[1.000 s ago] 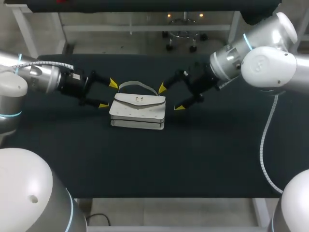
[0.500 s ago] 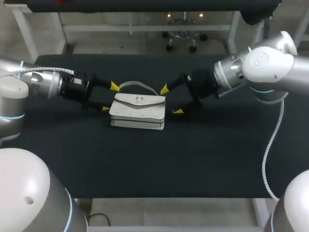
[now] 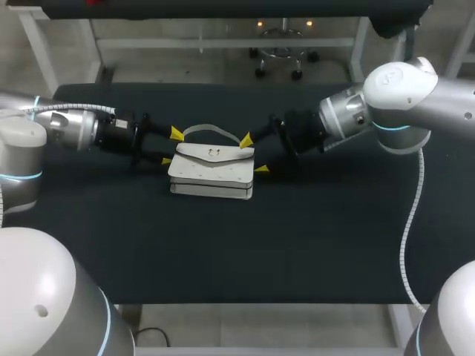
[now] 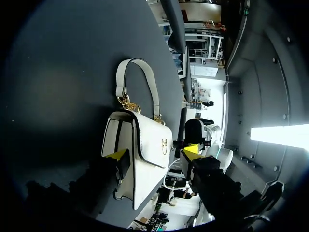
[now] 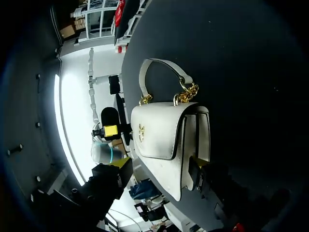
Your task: Pick up the bag, open it, inspect its contents, close it, and place it on the opposite side
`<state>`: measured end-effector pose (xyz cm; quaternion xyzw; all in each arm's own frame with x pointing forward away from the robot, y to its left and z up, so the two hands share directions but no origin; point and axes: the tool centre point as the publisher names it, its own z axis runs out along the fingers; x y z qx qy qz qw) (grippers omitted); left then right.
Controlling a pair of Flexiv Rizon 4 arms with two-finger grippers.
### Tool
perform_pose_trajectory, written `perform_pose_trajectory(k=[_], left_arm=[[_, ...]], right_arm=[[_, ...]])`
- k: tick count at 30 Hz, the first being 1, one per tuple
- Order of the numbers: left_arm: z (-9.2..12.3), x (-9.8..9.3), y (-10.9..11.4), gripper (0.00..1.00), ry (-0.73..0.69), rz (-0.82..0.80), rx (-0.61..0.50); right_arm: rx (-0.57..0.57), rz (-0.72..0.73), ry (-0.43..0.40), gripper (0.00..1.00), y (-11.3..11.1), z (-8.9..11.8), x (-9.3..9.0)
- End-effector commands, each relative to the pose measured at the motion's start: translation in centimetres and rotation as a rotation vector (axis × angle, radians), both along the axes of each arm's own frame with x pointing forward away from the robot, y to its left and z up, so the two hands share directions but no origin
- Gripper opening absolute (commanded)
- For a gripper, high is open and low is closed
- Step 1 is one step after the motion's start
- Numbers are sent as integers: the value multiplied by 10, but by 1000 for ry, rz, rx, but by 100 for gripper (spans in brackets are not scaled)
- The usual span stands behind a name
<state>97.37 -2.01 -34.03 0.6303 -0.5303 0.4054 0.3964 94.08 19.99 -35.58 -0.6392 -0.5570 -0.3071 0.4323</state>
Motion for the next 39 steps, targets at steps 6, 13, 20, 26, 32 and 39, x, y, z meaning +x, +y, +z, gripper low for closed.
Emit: perform_pose_trajectory(k=[6, 13, 20, 26, 32, 39], left_arm=[[-9, 10, -3, 62, 27, -17, -25], [-16, 18, -7, 51, 55, -20, -31], [-26, 21, -9, 43, 84, -18, -21], [-27, 20, -9, 0, 86, -13, -13], [-27, 16, -8, 0, 80, -13, -7], [-21, 10, -8, 57, 53, -17, 3]], right_arm=[[35, 15, 34, 75, 6, -13, 8], [57, -7, 47, 62, 7, -16, 12], [53, -16, 64, 65, 9, -24, 12], [55, -27, 65, 12, 7, -23, 11], [55, -36, 61, 0, 6, -22, 10], [59, -45, 57, 43, 5, -19, 8]])
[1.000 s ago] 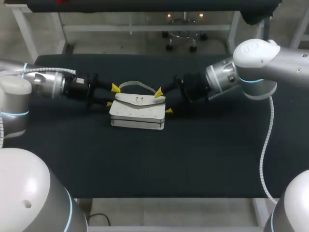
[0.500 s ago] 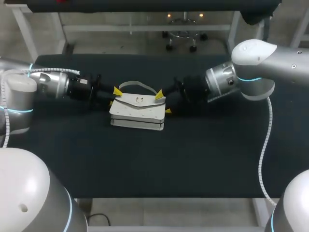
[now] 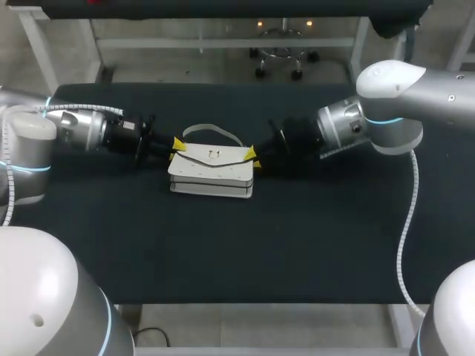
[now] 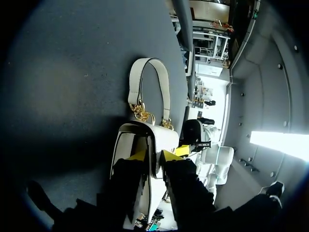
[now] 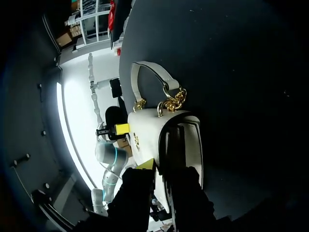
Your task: Pick up the bag, open it, inspect its contents, close it, and place it on the opposite side
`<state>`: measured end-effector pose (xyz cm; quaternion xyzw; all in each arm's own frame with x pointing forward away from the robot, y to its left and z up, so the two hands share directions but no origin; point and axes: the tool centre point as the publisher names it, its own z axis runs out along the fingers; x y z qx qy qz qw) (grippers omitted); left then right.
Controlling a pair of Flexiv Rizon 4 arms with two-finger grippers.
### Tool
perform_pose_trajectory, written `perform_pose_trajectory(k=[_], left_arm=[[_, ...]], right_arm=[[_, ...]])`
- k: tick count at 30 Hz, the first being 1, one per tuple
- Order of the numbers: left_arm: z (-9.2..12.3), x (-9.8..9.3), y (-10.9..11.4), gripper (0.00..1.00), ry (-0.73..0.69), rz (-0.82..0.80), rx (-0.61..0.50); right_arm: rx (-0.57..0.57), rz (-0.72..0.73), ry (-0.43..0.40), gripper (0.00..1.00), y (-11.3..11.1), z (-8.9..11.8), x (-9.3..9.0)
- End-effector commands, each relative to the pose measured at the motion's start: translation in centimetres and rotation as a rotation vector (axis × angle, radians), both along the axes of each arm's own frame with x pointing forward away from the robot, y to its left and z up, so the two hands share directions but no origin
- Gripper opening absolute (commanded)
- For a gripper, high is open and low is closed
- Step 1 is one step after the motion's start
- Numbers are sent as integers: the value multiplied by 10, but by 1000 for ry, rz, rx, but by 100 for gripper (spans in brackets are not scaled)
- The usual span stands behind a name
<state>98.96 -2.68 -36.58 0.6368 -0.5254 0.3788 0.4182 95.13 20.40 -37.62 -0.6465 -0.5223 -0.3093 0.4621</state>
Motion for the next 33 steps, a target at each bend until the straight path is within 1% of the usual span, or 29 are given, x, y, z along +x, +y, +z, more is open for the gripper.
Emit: perform_pose_trajectory(k=[1, 2, 3, 4, 5, 6, 7, 11, 13, 15, 22, 25, 26, 27, 28, 29, 30, 31, 33], left_arm=[[5, -7, -1, 55, -19, 9, 1], [7, -8, -1, 51, -24, 8, 2], [7, -8, -1, 48, -31, 9, 3], [8, -9, -1, 40, -34, 9, 5], [8, -9, -1, 26, -37, 8, 8], [8, -9, -2, 4, -40, 8, 11], [7, -8, -3, 0, -40, 8, 13], [0, -7, -5, 0, -29, 1, 18], [-2, -6, -5, 0, -25, 1, 18], [-4, -6, -5, 0, -20, -1, 18], [-8, -7, -5, 0, -13, -6, 18], [-6, -8, -5, 0, -13, -8, 17], [-5, -9, -5, 22, -14, -8, 16], [-3, -10, -4, 40, -17, -4, 17], [-1, -12, -3, 55, -19, -3, 17], [1, -13, -3, 85, -22, 2, 16], [3, -15, -2, 98, -26, 5, 17], [5, -17, -1, 100, -28, 5, 15], [8, -21, 0, 100, -34, 9, 11]], right_arm=[[5, -13, -11, 48, 0, 2, -3], [6, -16, -13, 56, 0, 4, -3], [7, -19, -17, 71, 0, 5, -3], [5, -23, -21, 72, 0, 6, -3], [6, -25, -22, 69, 0, 6, -3], [9, -27, -24, 59, 0, 6, -3], [9, -28, -24, 49, 0, 6, -3], [12, -31, -13, 32, 2, 1, -1], [12, -34, -6, 18, 2, -1, -1], [14, -34, -2, 0, 2, -3, -1], [19, -36, 6, 0, 2, -7, -1], [20, -36, 7, 0, 2, -7, -2], [21, -36, 5, 0, 1, -5, -2], [21, -36, 1, 21, 1, -4, -3], [19, -36, -3, 42, 0, -2, -4], [17, -36, -6, 80, 0, 0, -4], [15, -36, -9, 100, -1, 2, -5], [12, -37, -12, 100, -1, 4, -5], [9, -37, -17, 100, -3, 6, -6]])
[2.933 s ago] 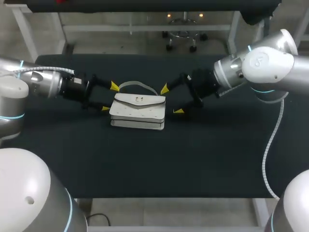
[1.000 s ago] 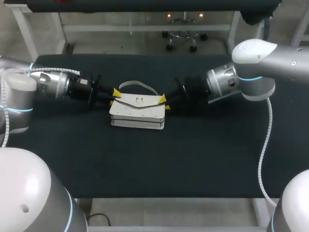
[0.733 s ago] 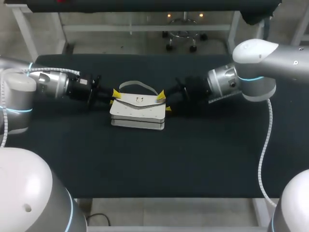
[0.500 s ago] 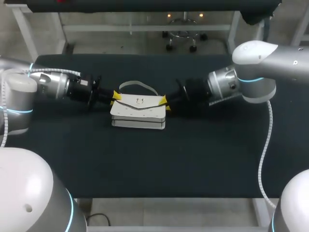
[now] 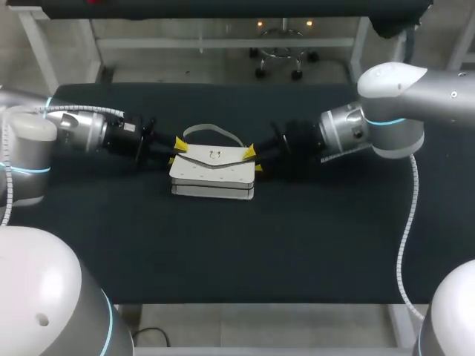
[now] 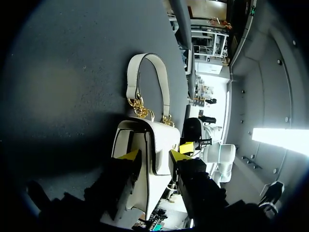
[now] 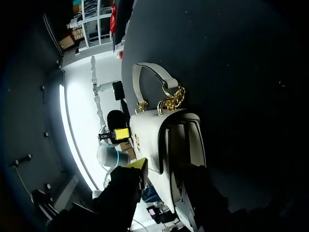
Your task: Pick up the bag, open it, inspect its contents, close it, and place it on the opposite side
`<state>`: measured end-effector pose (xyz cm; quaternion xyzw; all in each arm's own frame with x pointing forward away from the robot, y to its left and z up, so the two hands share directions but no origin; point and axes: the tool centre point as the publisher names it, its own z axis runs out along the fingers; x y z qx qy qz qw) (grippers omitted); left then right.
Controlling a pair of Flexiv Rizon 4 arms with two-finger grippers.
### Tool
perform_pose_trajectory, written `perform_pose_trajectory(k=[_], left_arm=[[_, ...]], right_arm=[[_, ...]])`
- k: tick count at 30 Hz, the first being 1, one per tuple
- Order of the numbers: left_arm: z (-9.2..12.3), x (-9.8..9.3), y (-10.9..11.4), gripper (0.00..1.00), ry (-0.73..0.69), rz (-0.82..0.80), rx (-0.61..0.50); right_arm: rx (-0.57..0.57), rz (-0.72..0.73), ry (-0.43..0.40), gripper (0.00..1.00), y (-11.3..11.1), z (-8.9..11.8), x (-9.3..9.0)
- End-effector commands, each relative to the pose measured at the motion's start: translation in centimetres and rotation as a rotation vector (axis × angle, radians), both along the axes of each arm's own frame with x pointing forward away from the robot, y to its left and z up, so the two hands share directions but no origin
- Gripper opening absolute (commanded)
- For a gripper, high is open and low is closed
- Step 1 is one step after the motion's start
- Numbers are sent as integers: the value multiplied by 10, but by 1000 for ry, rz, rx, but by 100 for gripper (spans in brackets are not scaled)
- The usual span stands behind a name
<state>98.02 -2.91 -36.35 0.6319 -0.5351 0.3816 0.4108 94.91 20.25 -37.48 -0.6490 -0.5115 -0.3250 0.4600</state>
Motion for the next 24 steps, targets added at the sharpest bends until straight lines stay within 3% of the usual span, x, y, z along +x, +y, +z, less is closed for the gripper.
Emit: perform_pose_trajectory(k=[1, 10, 12, 15, 17, 24], left_arm=[[8, -13, 3, 100, -13, 18, 0], [24, -28, 9, 98, -46, 22, 3], [26, -31, 10, 88, -46, 20, 5], [28, -35, 11, 60, -46, 22, 15], [28, -36, 11, 47, -44, 20, 20], [20, -41, 8, 45, -4, 2, 67]], right_arm=[[-15, -3, -10, 100, -2, 6, -4], [-70, 2, -34, 100, -14, 21, -7], [-85, 2, -35, 100, -18, 23, -7], [-117, 13, -33, 100, -27, 26, -6], [-132, 21, -32, 100, -32, 27, -5], [-183, 20, -24, 100, -59, 29, -3]])
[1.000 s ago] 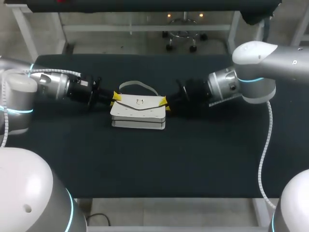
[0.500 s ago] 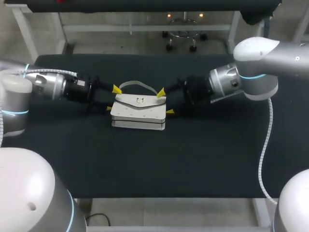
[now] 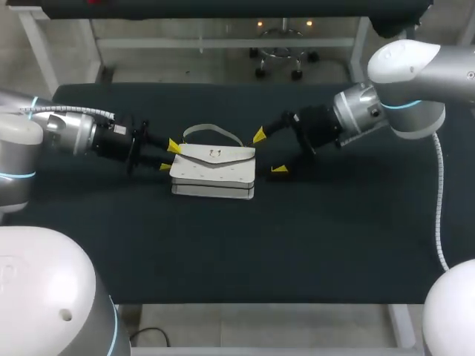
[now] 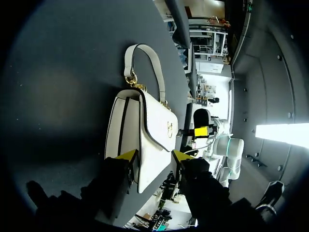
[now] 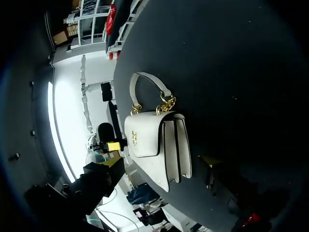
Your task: Pick up the bag, open it, inspect its contents, close it, and place it on the opposite side
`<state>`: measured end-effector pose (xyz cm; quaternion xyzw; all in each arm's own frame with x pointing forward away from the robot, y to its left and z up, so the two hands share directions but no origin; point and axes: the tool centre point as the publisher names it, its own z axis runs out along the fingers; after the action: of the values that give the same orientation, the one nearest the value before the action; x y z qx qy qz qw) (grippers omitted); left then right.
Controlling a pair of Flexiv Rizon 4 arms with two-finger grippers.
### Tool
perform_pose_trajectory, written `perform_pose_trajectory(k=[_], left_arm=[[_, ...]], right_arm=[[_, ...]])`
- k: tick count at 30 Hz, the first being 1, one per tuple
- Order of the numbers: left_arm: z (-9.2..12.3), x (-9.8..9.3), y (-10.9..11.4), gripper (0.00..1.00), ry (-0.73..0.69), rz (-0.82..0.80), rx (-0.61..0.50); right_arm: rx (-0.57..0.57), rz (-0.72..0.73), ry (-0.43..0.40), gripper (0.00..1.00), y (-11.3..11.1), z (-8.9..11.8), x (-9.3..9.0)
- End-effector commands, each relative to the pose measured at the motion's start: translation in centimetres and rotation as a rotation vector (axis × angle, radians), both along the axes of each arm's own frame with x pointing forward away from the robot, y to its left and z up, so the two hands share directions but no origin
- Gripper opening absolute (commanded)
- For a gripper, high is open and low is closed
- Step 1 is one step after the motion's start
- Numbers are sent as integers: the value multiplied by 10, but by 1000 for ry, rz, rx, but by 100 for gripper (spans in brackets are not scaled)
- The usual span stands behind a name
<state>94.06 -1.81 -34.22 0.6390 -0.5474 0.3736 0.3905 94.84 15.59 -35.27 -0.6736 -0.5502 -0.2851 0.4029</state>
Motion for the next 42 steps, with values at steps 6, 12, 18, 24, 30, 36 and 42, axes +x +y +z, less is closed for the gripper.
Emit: perform_pose_trajectory(k=[6, 12, 18, 24, 30, 36, 42], left_arm=[[-10, -1, -5, 44, 38, -1, 36], [-15, 1, -7, 11, 49, -5, 48], [-16, 1, -4, 0, 41, -10, 55], [-17, 2, -2, 0, 47, -45, 109], [-17, 2, -2, 0, 47, -45, 109], [-17, 2, -2, 0, 47, -45, 109], [-21, 11, 5, 0, 15, -30, 140]], right_arm=[[-54, -4, 8, 100, -31, 7, 0], [-89, 20, 20, 100, -43, 3, 5], [-108, 37, 17, 100, -58, 5, 9], [-113, 130, 33, 100, -71, 7, 12], [-113, 130, 33, 100, -71, 7, 12], [-113, 130, 33, 100, -71, 7, 12], [-169, 100, -16, 100, -84, 8, 19]])
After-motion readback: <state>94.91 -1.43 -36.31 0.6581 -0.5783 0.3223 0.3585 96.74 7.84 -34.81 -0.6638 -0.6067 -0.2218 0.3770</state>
